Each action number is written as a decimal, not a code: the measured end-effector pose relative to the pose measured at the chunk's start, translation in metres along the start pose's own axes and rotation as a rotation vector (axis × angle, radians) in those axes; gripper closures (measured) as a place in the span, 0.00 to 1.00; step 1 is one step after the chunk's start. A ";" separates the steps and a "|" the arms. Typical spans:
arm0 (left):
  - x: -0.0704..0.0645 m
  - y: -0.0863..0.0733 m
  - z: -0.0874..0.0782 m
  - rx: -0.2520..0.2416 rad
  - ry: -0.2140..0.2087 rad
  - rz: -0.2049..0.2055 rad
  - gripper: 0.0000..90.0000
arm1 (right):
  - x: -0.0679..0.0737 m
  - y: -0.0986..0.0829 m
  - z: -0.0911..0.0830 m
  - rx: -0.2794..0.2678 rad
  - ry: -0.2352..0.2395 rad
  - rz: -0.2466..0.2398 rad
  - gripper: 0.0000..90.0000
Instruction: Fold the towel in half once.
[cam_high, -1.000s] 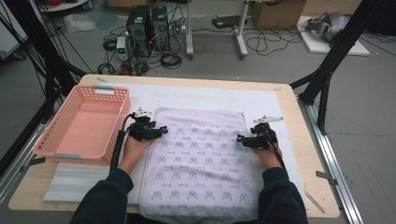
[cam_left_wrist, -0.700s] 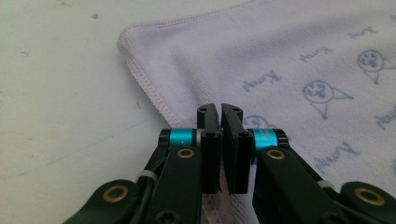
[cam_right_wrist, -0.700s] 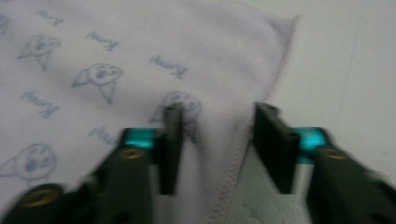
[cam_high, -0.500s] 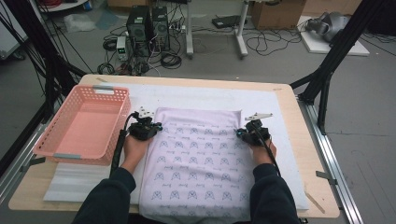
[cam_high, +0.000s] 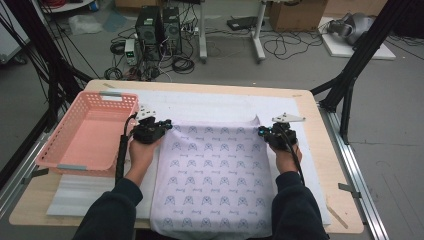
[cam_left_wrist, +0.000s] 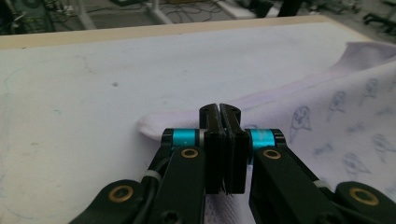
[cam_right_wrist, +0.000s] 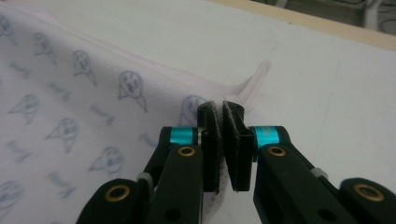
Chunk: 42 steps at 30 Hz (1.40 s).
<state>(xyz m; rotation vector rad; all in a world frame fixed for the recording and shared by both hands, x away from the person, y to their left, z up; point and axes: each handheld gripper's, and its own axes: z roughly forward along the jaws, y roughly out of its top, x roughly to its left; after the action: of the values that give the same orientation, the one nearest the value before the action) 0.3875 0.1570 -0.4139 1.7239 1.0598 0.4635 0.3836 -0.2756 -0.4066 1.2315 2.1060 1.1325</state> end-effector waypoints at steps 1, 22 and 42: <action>-0.002 0.000 -0.003 0.014 -0.015 0.008 0.98 | 0.002 -0.002 -0.004 -0.001 0.000 -0.003 0.95; -0.040 -0.052 -0.081 0.007 -0.157 0.059 0.98 | 0.037 -0.057 -0.078 -0.018 0.061 -0.053 0.95; -0.014 -0.048 -0.032 0.124 -0.053 -0.128 0.47 | 0.018 -0.034 -0.045 0.019 0.047 0.080 0.52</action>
<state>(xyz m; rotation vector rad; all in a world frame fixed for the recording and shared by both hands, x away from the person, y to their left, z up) 0.3363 0.1683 -0.4410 1.7541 1.1736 0.2741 0.3254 -0.2881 -0.4087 1.3208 2.1229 1.1893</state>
